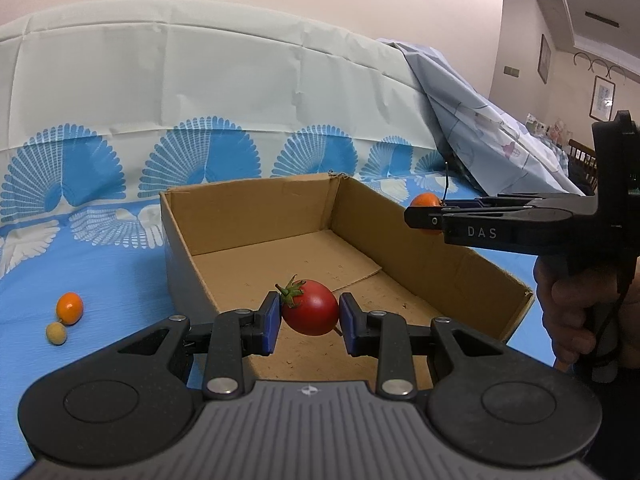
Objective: Organize fruits
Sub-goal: 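Carry both fruits over the box and open both tools to drop them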
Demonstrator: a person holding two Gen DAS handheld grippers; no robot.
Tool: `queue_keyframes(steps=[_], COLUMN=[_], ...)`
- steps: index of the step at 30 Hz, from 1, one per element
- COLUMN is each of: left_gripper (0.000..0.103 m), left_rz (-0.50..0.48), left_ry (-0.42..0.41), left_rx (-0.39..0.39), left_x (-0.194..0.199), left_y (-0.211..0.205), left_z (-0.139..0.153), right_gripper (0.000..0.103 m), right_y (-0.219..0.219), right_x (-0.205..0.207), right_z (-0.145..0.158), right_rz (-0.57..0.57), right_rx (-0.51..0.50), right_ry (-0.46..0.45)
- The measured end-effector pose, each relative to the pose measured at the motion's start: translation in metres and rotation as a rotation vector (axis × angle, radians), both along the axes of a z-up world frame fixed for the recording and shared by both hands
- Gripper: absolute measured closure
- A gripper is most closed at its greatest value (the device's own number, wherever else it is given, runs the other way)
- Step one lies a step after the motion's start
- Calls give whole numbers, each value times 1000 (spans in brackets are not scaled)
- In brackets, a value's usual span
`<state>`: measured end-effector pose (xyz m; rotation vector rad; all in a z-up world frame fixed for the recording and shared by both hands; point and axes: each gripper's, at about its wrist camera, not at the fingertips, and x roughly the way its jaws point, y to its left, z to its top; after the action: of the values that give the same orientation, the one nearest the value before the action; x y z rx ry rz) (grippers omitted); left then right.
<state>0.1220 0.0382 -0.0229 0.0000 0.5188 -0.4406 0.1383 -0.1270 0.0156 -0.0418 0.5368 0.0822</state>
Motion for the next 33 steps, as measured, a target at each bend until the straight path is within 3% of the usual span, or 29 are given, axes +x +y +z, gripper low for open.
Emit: queue_keyframes(steps=[33], left_gripper=[68], left_rz=[-49], left_ry=[-4], left_rx=[40], left_x=[-4], left_y=[-15], left_z=[-7], right_gripper=[65], right_y=[12], right_x=[2], right_z=[-2], right_rz=[5], right_rx=[-22], right_ry=[6])
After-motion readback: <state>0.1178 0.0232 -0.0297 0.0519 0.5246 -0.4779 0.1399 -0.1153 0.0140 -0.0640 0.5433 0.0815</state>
